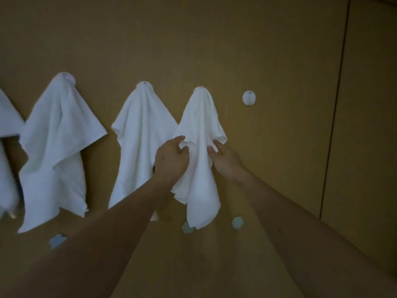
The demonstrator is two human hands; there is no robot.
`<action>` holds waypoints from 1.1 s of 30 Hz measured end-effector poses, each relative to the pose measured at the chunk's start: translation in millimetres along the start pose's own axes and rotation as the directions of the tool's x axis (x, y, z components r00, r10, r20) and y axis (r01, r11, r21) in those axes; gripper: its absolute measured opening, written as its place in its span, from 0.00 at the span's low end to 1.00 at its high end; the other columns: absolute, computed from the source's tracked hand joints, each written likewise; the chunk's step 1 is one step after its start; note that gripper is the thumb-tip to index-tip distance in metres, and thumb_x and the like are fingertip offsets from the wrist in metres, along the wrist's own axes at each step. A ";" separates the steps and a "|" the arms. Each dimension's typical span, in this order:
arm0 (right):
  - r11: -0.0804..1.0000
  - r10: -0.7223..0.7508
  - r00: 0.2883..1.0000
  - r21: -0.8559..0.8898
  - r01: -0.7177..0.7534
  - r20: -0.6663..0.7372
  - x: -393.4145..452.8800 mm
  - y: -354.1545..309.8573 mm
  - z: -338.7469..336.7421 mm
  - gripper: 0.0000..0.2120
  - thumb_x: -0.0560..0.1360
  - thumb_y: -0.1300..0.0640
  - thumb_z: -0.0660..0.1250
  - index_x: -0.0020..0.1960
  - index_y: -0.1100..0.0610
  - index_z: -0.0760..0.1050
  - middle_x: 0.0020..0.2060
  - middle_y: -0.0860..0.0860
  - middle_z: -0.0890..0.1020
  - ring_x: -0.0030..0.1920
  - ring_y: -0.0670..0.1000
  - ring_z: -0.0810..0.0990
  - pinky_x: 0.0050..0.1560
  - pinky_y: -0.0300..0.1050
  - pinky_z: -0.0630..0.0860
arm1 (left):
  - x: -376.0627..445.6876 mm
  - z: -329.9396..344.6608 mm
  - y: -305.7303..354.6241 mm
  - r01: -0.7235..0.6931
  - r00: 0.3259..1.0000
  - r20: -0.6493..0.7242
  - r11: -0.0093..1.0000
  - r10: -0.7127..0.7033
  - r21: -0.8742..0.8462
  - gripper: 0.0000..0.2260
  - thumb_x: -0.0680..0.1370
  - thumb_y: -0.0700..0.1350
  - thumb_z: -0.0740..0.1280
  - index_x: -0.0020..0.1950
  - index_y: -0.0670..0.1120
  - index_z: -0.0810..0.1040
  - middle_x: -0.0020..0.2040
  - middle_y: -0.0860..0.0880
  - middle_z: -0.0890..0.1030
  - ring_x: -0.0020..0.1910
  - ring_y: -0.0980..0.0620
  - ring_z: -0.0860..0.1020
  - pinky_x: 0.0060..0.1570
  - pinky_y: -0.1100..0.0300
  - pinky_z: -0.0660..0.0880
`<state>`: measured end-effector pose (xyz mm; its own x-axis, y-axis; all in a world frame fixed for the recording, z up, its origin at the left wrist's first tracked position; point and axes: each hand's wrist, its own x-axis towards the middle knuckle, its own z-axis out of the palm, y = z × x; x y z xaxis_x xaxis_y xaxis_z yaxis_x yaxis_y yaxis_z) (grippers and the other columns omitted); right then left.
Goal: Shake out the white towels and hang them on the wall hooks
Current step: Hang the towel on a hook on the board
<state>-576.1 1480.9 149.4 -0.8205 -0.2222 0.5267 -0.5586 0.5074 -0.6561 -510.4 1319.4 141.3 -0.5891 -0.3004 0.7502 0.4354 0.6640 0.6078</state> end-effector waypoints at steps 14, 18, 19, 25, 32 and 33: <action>0.799 0.270 0.912 -0.456 -0.391 -0.309 -197.6 -0.4 -51.4 0.31 0.79 0.39 0.61 0.78 0.49 0.61 0.75 0.53 0.68 0.73 0.55 0.67 0.72 0.49 0.66 | -99.4 10.2 47.0 -0.386 0.853 0.325 0.913 0.409 -0.136 0.18 0.79 0.46 0.65 0.69 0.47 0.75 0.67 0.46 0.76 0.67 0.44 0.70 0.65 0.48 0.70; 0.643 0.343 0.825 -0.528 -0.554 -0.448 -287.8 -14.0 -111.4 0.33 0.76 0.37 0.63 0.78 0.47 0.60 0.74 0.53 0.68 0.73 0.57 0.67 0.70 0.52 0.68 | -159.3 29.4 114.4 -0.404 0.760 0.446 0.881 0.473 -0.246 0.19 0.79 0.49 0.64 0.70 0.50 0.74 0.67 0.47 0.75 0.67 0.45 0.70 0.65 0.51 0.69; 0.601 0.363 0.797 -0.533 -0.596 -0.482 -314.2 -19.0 -128.0 0.34 0.76 0.38 0.64 0.78 0.47 0.59 0.74 0.54 0.68 0.73 0.58 0.67 0.70 0.52 0.68 | -177.2 32.6 135.2 -0.413 0.734 0.466 0.870 0.494 -0.270 0.20 0.78 0.49 0.65 0.70 0.50 0.74 0.67 0.46 0.75 0.67 0.44 0.70 0.66 0.52 0.68; 0.388 0.380 0.591 -0.458 -0.800 -0.711 -507.1 -56.9 -223.3 0.32 0.77 0.39 0.64 0.77 0.47 0.61 0.73 0.54 0.69 0.71 0.58 0.70 0.68 0.53 0.70 | -312.0 39.2 277.4 -0.440 0.518 0.524 0.735 0.677 -0.515 0.19 0.79 0.48 0.65 0.70 0.48 0.74 0.68 0.46 0.75 0.67 0.44 0.70 0.66 0.57 0.65; 0.096 0.427 0.293 -0.280 -0.955 -0.855 -784.7 -118.2 -305.2 0.33 0.76 0.40 0.65 0.77 0.48 0.61 0.72 0.54 0.70 0.70 0.58 0.70 0.68 0.53 0.70 | -531.5 4.1 452.6 -0.342 0.275 0.494 0.564 0.825 -0.752 0.19 0.78 0.49 0.66 0.69 0.48 0.75 0.68 0.45 0.75 0.67 0.43 0.71 0.66 0.57 0.65; 0.058 0.418 0.248 -0.247 -0.967 -0.874 -823.9 -129.1 -314.0 0.33 0.76 0.40 0.65 0.77 0.48 0.61 0.72 0.54 0.71 0.70 0.58 0.71 0.67 0.53 0.70 | -565.3 -4.7 476.5 -0.327 0.231 0.480 0.532 0.846 -0.781 0.19 0.78 0.49 0.66 0.69 0.48 0.75 0.68 0.45 0.75 0.67 0.43 0.71 0.66 0.57 0.66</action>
<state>210.2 1859.9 -30.1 -0.3314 0.8845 0.3285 0.7912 0.4502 -0.4139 33.3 1802.3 8.1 -0.0940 0.8212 0.5629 0.9560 -0.0834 0.2814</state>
